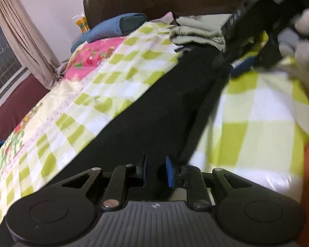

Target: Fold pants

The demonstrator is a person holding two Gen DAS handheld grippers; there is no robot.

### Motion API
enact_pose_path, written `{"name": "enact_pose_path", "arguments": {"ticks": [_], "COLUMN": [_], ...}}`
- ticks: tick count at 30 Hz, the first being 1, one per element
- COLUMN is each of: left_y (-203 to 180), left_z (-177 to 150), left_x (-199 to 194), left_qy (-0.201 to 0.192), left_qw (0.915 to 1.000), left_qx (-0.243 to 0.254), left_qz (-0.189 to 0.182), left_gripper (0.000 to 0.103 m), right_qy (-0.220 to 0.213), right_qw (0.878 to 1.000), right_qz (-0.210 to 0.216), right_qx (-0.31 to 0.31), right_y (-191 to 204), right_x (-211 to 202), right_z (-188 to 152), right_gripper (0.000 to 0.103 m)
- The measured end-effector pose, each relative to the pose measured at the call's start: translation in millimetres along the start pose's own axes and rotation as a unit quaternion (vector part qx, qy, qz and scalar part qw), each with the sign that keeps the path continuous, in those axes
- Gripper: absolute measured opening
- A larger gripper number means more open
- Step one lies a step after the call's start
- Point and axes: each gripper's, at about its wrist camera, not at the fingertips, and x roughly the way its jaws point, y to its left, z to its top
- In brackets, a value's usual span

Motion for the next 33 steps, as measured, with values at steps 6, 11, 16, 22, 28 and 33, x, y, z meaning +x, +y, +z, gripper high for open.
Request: {"name": "enact_pose_path", "arguments": {"ticks": [6, 11, 16, 22, 28, 33], "left_y": [-1, -2, 1, 11, -7, 1], "left_z": [4, -2, -3, -1, -12, -11], "left_x": [11, 16, 18, 6, 29, 28], "left_qy": [0.000, 0.001, -0.005, -0.036, 0.010, 0.010], "left_qw": [0.9999, 0.9999, 0.9999, 0.9987, 0.9995, 0.9988], "left_qx": [0.016, 0.002, -0.009, -0.035, 0.012, -0.009], "left_qz": [0.000, -0.014, -0.013, -0.006, -0.026, -0.046], "left_gripper": [0.037, 0.037, 0.037, 0.038, 0.046, 0.046], "right_qy": [-0.051, -0.017, -0.026, -0.033, 0.029, 0.006], "right_qw": [0.996, 0.997, 0.999, 0.998, 0.999, 1.000], "right_qz": [-0.025, -0.046, 0.007, 0.049, -0.032, 0.007], "right_qx": [-0.065, -0.054, -0.022, -0.029, -0.018, -0.010], "right_y": [24, 20, 24, 31, 5, -1], "right_x": [-9, 21, 7, -25, 16, 4], "right_z": [7, 14, 20, 21, 10, 5], "right_gripper": [0.043, 0.038, 0.005, 0.005, 0.014, 0.050]}}
